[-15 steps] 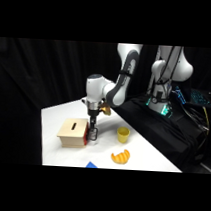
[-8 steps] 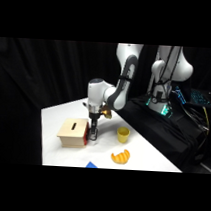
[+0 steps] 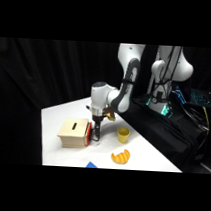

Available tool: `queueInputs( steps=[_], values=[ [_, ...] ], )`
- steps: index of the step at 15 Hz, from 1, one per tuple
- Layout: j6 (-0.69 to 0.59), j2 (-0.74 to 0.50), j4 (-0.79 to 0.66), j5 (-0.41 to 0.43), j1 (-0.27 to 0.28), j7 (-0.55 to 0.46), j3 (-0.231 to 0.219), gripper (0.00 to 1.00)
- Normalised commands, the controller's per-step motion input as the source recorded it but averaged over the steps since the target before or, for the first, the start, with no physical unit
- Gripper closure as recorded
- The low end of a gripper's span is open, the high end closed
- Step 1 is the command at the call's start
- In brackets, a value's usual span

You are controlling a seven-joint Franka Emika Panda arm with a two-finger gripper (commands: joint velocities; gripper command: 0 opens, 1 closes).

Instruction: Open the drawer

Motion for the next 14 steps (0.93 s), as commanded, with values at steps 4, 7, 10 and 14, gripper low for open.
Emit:
queueInputs(
  steps=[4, 7, 10, 14],
  values=[
    [0.13, -0.23, -0.41, -0.01, 0.143, -0.06, -0.091, 0.0],
    [0.11, -0.31, -0.48, -0.053, 0.175, -0.05, -0.124, 0.0],
    [0.11, -0.4, -0.53, -0.083, 0.217, 0.0, -0.134, 0.0],
    [0.07, -0.42, -0.45, -0.15, 0.23, 0.06, -0.169, 0.0]
  ],
)
